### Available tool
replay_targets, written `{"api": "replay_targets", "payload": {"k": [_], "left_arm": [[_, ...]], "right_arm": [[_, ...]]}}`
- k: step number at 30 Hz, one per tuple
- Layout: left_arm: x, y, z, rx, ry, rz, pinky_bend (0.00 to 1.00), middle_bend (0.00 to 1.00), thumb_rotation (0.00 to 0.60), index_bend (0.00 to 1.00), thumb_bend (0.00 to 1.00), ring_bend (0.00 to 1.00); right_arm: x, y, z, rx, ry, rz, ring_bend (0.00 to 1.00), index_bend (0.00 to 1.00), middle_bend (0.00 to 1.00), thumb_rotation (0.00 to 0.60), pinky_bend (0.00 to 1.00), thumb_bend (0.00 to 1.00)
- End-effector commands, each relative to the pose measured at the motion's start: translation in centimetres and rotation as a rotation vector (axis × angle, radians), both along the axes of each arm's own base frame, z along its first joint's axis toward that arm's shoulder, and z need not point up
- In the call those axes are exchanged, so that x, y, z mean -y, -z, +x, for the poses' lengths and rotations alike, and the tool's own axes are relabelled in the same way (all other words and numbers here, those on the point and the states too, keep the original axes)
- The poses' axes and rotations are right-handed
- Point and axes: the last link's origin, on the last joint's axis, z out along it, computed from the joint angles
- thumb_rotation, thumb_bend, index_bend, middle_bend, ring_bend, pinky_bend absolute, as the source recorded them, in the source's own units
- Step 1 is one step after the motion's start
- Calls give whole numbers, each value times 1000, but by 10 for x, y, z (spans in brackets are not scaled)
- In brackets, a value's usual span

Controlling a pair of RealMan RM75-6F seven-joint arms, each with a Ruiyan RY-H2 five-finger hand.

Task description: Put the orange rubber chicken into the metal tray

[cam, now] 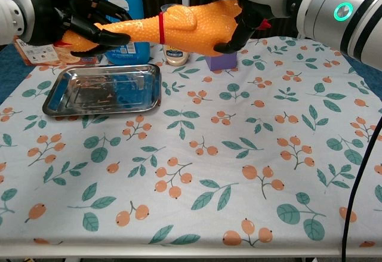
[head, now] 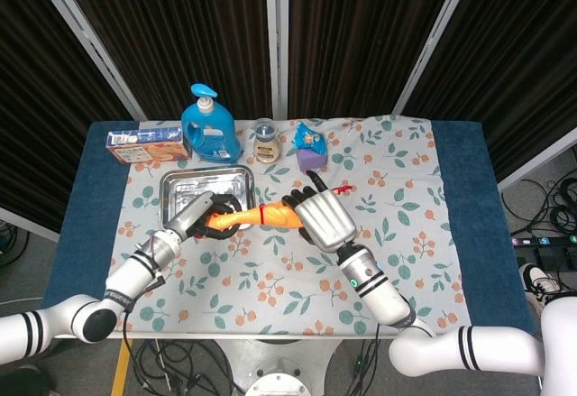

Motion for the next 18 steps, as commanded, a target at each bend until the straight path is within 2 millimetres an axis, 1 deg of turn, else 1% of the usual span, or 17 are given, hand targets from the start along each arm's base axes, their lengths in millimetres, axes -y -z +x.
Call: {"api": "replay_targets", "payload": {"k": [1, 6, 9, 10, 13, 15, 16, 17, 18], "left_arm": [[0, 1, 0, -8, 6, 7, 925, 830, 600, 800, 775, 778], [0, 3, 2, -5, 10, 8, 925, 830, 600, 800, 775, 778], [0, 4, 1, -14, 16, 12, 925, 830, 600, 801, 775, 778], [0, 4, 1, -17, 16, 15, 925, 830, 600, 801, 774, 777], [1, 4, -1, -20, 13, 20, 925, 830, 600, 801, 774, 778], [0, 4, -2, -21, 10, 22, 925, 830, 600, 801, 775, 777], [0, 4, -2, -22, 8, 23, 925, 830, 600, 800, 774, 777], [-1, 4, -2, -22, 6, 23, 925, 830, 600, 800, 775, 777], [-1, 4, -3, -22, 4, 22, 925, 830, 600, 800, 775, 777]], "right_arm": [[-2, 2, 0, 0, -7, 6, 640, 990, 921, 600, 166, 721], [-4, 3, 0, 2, -15, 8, 708, 1000, 982, 600, 205, 782], [-3, 3, -1, 2, -14, 8, 719, 1000, 992, 600, 214, 770], [-3, 3, -2, 4, -8, 14, 709, 987, 982, 600, 207, 741], [-2, -1, -5, -2, 2, 10, 609, 816, 865, 600, 168, 561], [-1, -2, -6, -8, 4, 2, 452, 559, 666, 600, 142, 305], [-1, -2, -6, -9, 5, 2, 335, 376, 518, 600, 130, 136], [-2, -3, -6, -9, 8, 3, 284, 297, 452, 600, 127, 76], [-2, -3, -5, -7, 11, 5, 221, 191, 367, 600, 123, 23]]}}
